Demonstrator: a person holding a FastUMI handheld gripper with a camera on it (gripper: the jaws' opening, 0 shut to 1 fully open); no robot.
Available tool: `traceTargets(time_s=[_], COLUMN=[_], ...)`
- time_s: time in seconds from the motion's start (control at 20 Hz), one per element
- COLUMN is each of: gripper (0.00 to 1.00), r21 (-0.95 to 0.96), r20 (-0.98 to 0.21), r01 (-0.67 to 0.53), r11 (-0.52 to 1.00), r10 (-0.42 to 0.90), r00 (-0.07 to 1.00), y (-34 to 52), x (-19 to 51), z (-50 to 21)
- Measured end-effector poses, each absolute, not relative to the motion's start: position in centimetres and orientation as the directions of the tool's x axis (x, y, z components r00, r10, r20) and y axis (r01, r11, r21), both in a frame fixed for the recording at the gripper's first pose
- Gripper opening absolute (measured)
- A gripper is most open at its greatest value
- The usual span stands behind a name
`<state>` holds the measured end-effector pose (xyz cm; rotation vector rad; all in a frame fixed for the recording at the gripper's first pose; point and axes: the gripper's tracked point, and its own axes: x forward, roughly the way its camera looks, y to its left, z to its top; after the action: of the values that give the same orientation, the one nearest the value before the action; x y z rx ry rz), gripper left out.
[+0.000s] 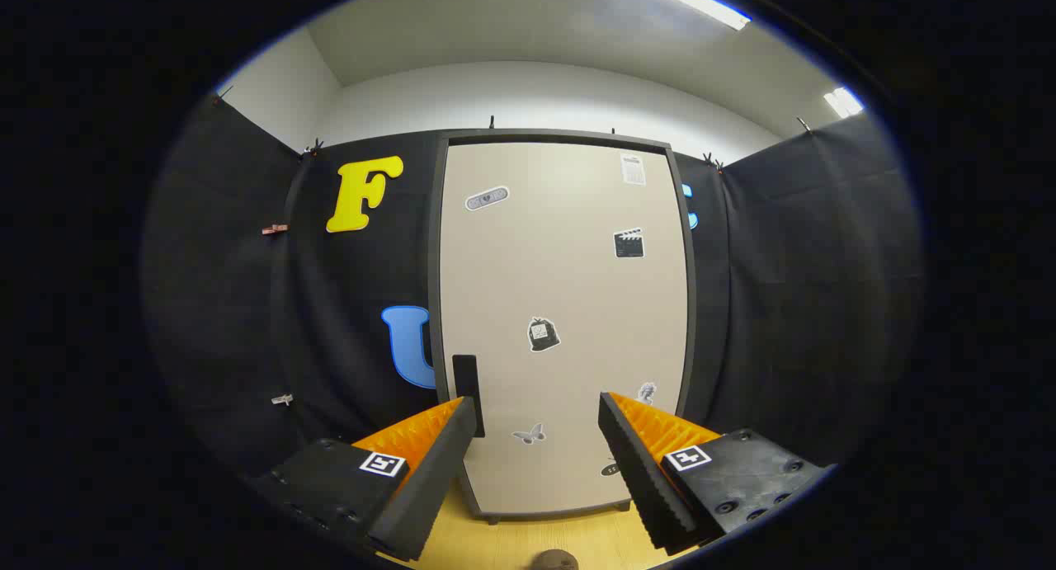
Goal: Open the shoe cabinet door, grab the shoes and put them into the shoe cabinet, then close the shoe cabinet door.
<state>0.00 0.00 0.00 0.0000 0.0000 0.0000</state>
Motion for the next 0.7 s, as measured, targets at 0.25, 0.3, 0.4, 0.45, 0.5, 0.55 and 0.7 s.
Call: traceTargets(time_s=[0.25,0.3,0.4,0.45,0.5,0.55,0.7], gripper=[0.98,0.98,0.98,0.98,0.98,0.98,0.98], r21=[-0.021,-0.020,-0.022,-0.023,-0.020,-0.016,-0.013], r20=[-0.012,-0.015,-0.019,-0.022,-0.024,-0.028,-0.040], r01=[0.010,0.010,0.014,0.015,0.014,0.017,0.014], r11=[1.000,1.000,1.000,1.000,1.000,1.000,1.000], r10=[-0.010,-0.011,-0.014,-0.016,-0.015,-0.017,-0.014], r00=[1.000,1.000,1.000,1.000,1.000,0.999,0.999], y=[0.1,0.1,0.0,-0.1,0.0,-0.1,0.0], x=[0.2,0.2,0.3,0.3,0.3,0.2,0.0], z=[-0.5,-0.5,-0.8,-0.9,-1.0,-1.1,-1.5])
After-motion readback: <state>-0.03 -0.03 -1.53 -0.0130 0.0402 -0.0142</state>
